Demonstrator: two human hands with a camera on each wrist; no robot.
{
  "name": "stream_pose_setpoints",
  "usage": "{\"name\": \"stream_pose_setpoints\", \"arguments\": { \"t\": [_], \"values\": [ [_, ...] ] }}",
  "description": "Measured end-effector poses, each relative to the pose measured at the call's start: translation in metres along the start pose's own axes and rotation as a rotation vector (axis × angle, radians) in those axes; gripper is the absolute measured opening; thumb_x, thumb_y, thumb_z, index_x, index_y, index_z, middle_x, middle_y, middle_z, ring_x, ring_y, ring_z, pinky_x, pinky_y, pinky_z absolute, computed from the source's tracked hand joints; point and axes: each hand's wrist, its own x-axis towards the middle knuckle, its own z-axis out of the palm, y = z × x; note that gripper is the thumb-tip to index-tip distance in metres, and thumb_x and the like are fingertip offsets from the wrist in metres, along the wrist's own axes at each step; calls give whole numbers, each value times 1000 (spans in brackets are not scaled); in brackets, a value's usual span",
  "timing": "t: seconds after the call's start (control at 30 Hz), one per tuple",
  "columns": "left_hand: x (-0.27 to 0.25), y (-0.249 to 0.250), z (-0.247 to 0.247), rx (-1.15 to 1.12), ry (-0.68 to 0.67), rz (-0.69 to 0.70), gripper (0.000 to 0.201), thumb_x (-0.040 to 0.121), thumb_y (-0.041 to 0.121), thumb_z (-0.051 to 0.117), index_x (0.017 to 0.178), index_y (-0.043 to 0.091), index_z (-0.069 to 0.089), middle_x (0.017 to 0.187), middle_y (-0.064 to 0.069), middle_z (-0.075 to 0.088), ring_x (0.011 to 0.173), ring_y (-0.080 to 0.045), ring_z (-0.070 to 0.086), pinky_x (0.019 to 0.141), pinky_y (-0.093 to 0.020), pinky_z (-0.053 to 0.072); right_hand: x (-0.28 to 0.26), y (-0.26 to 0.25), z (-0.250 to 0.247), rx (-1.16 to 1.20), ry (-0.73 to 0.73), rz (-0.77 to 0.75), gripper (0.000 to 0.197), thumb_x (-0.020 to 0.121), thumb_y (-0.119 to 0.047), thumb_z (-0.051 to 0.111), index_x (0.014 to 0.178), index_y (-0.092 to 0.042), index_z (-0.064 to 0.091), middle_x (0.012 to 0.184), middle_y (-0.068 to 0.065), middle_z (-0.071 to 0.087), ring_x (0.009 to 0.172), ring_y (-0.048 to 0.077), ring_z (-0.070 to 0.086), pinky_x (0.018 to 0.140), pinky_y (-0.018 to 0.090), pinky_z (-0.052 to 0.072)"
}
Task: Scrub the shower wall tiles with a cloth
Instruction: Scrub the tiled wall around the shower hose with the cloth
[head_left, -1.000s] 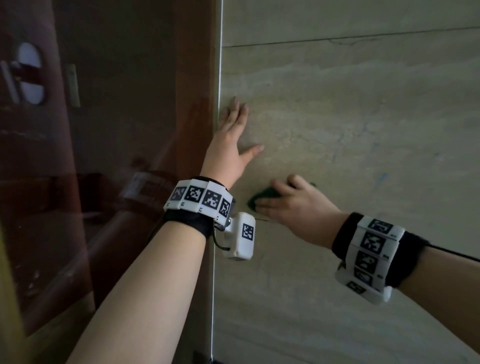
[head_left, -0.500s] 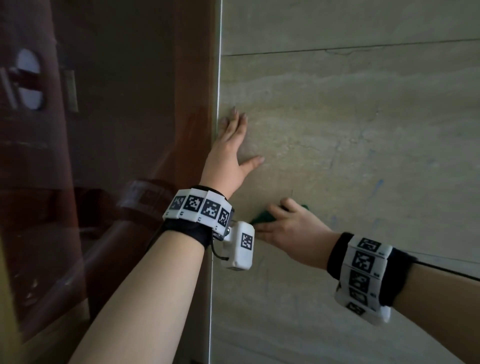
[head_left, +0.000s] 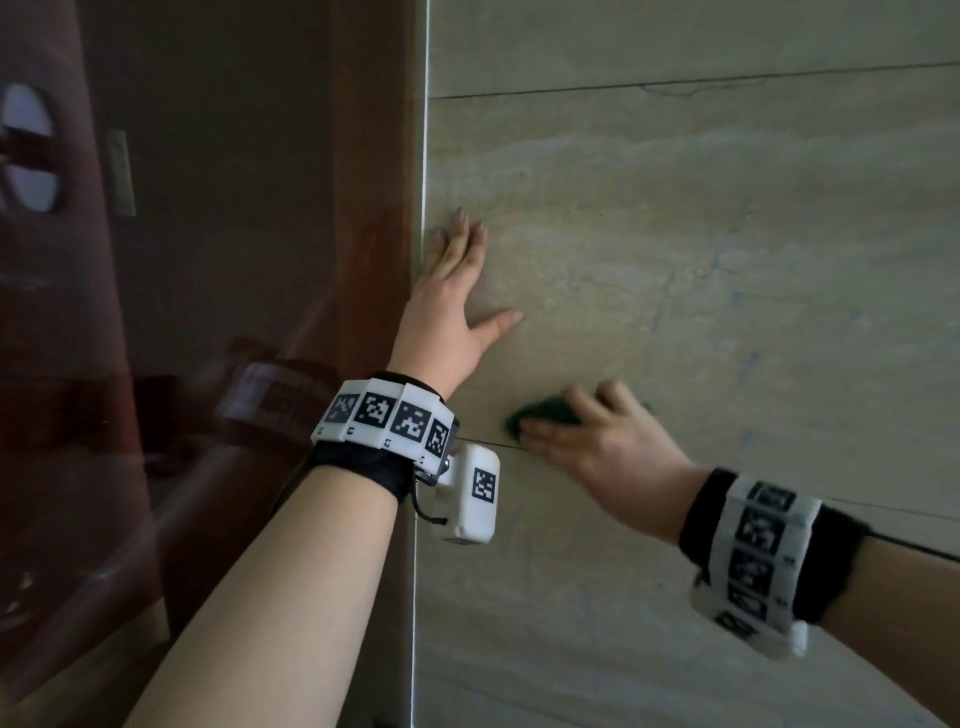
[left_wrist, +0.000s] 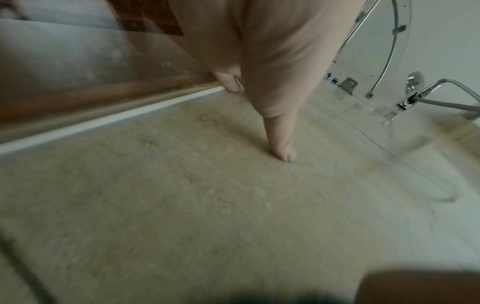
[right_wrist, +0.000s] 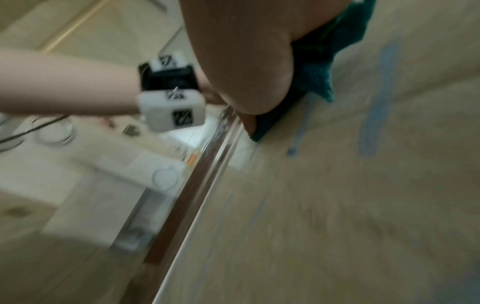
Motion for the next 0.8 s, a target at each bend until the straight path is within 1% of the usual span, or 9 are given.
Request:
{"name": "stream_pose_setpoints", "arguments": {
  "t": [0.07, 0.13, 0.23, 0.33, 0.4, 0.5, 0.67, 0.73, 0.8],
  "values": [
    [-2, 1, 0, 15, -14, 4, 89, 86, 34, 68, 152, 11, 14, 161, -3, 0, 148, -21, -1, 112, -18, 1, -12, -13, 5, -7, -49, -65, 44, 87, -10, 35, 100, -18, 76, 102, -6, 72, 89, 27, 56, 70, 35, 31],
    [-4, 1, 0, 15, -22, 2, 90, 86, 34, 68, 152, 11, 13, 161, -2, -1, 148, -21, -2, 111, -18, 0, -7, -9, 0, -7, -55, -72, 43, 87, -10, 36, 93, -21, 77, 97, -9, 73, 85, 25, 58, 69, 33, 30],
    [-5, 1, 1, 4, -22, 2, 91, 85, 35, 68, 152, 12, 12, 161, -1, 0, 148, -20, -2, 111, -16, -1, 18, 22, -14, -34, 66, 87, 41, 83, -7, 38, 95, -21, 76, 93, -8, 73, 86, 25, 46, 67, 35, 25],
    [-7, 1, 1, -1, -17, 8, 90, 86, 35, 69, 152, 12, 14, 161, -1, 1, 148, -21, -1, 111, -17, 0, 36, 52, -27, -24, 171, 274, 44, 86, -6, 36, 100, -17, 75, 102, -4, 73, 88, 28, 45, 68, 34, 21],
    [-8, 1, 1, 0, -24, 5, 88, 86, 32, 69, 152, 12, 15, 161, -2, 1, 148, -22, -1, 113, -20, 2, 42, 49, -26, -19, 187, 309, 44, 87, -7, 34, 102, -14, 75, 107, -1, 72, 90, 27, 39, 68, 34, 20],
    [-8, 0, 1, 18, -26, 26, 85, 86, 26, 69, 152, 10, 18, 161, -5, 4, 148, -26, 1, 117, -27, 6, 38, 23, -12, -9, 141, 237, 43, 85, -7, 35, 105, -12, 73, 108, 0, 72, 89, 27, 38, 67, 35, 21],
    [-8, 1, 0, 41, -39, 22, 81, 88, 29, 66, 152, 13, 19, 161, -2, 3, 148, -24, 1, 113, -22, 4, 8, -19, 10, 10, -36, -17, 46, 85, -11, 33, 99, -18, 76, 104, -8, 72, 87, 26, 55, 71, 34, 29],
    [-9, 2, -1, 47, -38, 24, 81, 88, 29, 66, 152, 13, 19, 161, -3, 3, 148, -25, 1, 113, -22, 4, 8, -18, 8, 28, -44, -35, 47, 85, -11, 32, 97, -21, 76, 103, -9, 72, 85, 25, 60, 71, 33, 30],
    [-9, 2, 0, 59, -36, 26, 81, 88, 30, 66, 152, 12, 19, 161, -4, 3, 148, -26, 1, 112, -21, 2, 16, -2, -2, 32, 1, 45, 45, 84, -11, 34, 99, -22, 76, 103, -10, 72, 86, 25, 56, 69, 34, 27]
  ]
}}
